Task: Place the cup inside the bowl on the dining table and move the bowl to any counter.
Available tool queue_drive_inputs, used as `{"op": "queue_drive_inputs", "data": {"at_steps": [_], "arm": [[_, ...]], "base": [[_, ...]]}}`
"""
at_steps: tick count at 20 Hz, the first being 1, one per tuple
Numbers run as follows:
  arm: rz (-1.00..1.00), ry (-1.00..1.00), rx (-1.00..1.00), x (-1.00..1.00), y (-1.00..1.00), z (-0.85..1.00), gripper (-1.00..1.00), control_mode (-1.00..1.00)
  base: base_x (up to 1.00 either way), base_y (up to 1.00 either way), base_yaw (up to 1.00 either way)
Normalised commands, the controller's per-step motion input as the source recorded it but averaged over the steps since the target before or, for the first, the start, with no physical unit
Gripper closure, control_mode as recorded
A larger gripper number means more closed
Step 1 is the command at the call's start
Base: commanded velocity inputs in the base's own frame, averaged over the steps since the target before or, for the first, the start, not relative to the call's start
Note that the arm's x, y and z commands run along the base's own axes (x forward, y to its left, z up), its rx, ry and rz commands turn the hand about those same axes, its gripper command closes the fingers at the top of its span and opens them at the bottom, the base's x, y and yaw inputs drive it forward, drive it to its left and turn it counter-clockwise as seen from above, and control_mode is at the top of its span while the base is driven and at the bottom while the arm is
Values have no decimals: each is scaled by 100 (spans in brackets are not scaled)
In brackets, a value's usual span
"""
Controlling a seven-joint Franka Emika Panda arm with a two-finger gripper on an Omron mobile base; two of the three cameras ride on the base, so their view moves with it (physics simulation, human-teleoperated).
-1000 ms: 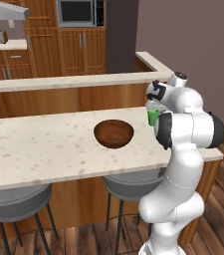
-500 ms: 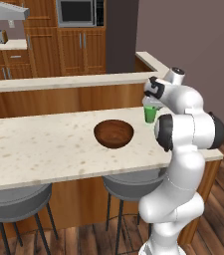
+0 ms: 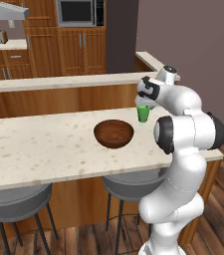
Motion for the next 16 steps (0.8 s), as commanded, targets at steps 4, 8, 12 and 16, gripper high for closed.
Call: {"op": "queue_drive_inputs", "data": {"at_steps": [4, 8, 12, 16], "arm": [[0, 0, 0, 0, 38, 0, 100, -100], [0, 0, 0, 0, 38, 0, 100, -100], [0, 0, 0, 0, 45, 0, 100, -100], [0, 0, 0, 0, 46, 0, 100, -100]], "base": [[0, 0, 0], [0, 0, 0], [0, 0, 0], [0, 0, 0]]}}
